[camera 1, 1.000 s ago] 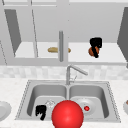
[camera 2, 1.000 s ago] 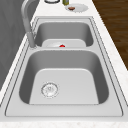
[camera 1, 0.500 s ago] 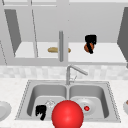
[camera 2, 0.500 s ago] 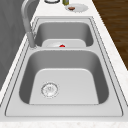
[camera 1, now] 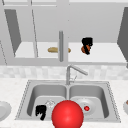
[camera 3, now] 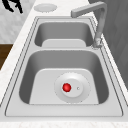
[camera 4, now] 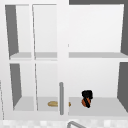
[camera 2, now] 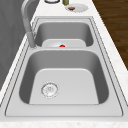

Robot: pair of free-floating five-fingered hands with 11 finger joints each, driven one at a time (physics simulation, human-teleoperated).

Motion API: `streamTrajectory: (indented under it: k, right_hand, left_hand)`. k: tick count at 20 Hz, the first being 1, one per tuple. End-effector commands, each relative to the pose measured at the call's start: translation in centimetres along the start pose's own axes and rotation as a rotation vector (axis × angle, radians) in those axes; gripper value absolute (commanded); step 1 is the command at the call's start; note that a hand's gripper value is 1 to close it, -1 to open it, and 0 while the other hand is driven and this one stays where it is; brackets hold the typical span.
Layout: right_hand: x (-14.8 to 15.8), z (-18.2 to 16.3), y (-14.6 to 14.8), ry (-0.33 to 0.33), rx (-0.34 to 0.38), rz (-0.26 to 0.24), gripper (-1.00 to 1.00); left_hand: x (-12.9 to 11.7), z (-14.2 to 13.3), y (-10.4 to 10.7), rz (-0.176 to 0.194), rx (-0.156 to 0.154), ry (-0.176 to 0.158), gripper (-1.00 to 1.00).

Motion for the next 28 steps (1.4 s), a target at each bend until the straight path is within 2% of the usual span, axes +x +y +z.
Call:
streamTrajectory:
  k: [1,8,13,18,19,20,22,25,28]
  right_hand:
    - [1.7,-3.4,2.1,0.001,-0.001,0.006,1.00]
    - [4.1,-9.8,5.6,0.000,-0.002,-0.001,1.00]
    - [4.0,-13.0,3.3,-0.062,0.210,0.027,1.00]
    - [3.3,-15.7,1.6,-0.107,0.379,0.034,1.00]
    - [3.0,-15.1,2.0,-0.106,0.414,0.044,1.00]
    - [1.9,-13.9,2.2,-0.107,0.433,0.033,1.00]
    - [2.3,-12.2,3.0,-0.111,0.428,0.022,1.00]
    - [2.0,-10.3,2.8,-0.112,0.384,0.001,1.00]
    - [1.9,-9.5,2.4,-0.115,0.307,-0.008,1.00]
  left_hand:
    - [0.0,0.0,0.0,0.000,0.000,0.000,0.00]
    - [0.0,0.0,0.0,0.000,0.000,0.000,0.00]
    - [0.0,0.0,0.0,0.000,0.000,0.000,0.00]
    - [0.0,0.0,0.0,0.000,0.000,0.000,0.00]
    - [0.0,0.0,0.0,0.000,0.000,0.000,0.00]
    - [0.0,0.0,0.0,0.000,0.000,0.000,0.00]
    - [0.0,0.0,0.0,0.000,0.000,0.000,0.00]
    - [0.0,0.0,0.0,0.000,0.000,0.000,0.00]
    - [0.0,0.0,0.0,0.000,0.000,0.000,0.00]
